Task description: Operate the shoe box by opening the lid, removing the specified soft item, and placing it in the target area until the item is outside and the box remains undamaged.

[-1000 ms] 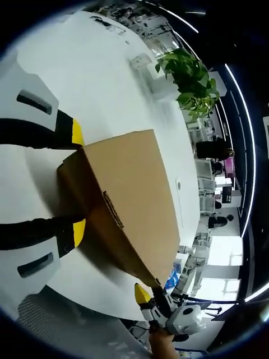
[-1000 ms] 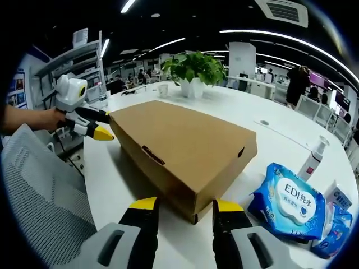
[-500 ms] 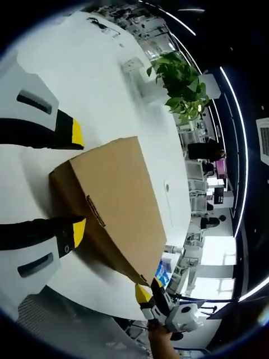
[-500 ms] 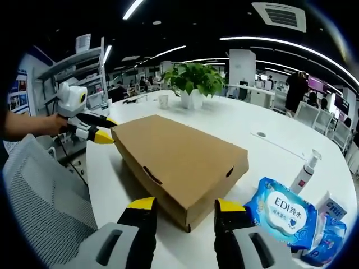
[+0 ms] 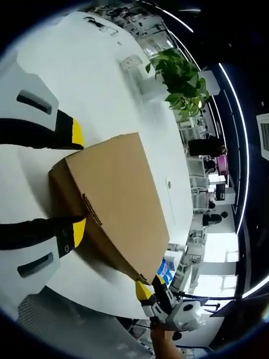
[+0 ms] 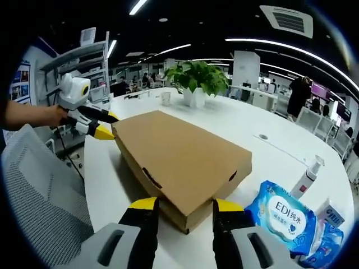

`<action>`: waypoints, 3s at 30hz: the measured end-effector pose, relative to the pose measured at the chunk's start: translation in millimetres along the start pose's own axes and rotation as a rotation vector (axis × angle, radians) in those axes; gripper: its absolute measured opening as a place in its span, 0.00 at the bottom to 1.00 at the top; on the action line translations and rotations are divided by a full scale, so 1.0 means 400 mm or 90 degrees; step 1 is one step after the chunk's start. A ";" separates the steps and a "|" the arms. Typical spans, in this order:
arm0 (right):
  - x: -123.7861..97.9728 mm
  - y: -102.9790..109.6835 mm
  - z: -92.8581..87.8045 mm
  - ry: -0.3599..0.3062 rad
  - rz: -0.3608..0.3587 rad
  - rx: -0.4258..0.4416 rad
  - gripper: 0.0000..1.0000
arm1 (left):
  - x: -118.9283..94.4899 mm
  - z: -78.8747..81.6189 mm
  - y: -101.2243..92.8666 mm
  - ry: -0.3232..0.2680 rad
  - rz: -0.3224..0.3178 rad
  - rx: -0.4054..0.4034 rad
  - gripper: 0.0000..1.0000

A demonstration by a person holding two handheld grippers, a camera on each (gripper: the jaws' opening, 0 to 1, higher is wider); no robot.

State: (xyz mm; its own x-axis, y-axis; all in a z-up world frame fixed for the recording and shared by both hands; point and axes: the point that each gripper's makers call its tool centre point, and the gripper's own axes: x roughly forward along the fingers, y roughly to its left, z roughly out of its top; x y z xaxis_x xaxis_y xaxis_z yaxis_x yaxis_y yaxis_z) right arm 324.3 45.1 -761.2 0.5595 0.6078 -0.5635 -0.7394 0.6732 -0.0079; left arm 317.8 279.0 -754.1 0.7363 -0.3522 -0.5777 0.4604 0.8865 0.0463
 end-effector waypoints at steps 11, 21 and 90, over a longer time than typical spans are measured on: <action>0.018 -0.017 -0.011 0.014 -0.011 -0.012 0.35 | 0.027 0.003 0.006 0.001 0.000 -0.010 0.49; 0.031 -0.054 -0.004 0.016 -0.019 -0.011 0.35 | 0.071 0.031 0.020 0.008 -0.010 -0.001 0.49; -0.271 -0.265 -0.065 -0.019 -0.206 0.084 0.69 | -0.045 0.163 -0.049 -0.084 -0.005 -0.046 0.79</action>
State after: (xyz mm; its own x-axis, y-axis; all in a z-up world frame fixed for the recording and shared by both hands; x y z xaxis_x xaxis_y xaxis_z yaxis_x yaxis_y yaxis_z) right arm 332.4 -103.1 -721.0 0.7692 0.3648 -0.5246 -0.4682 0.8805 -0.0742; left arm 327.8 248.6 -691.4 0.7935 -0.3913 -0.4661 0.4333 0.9011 -0.0188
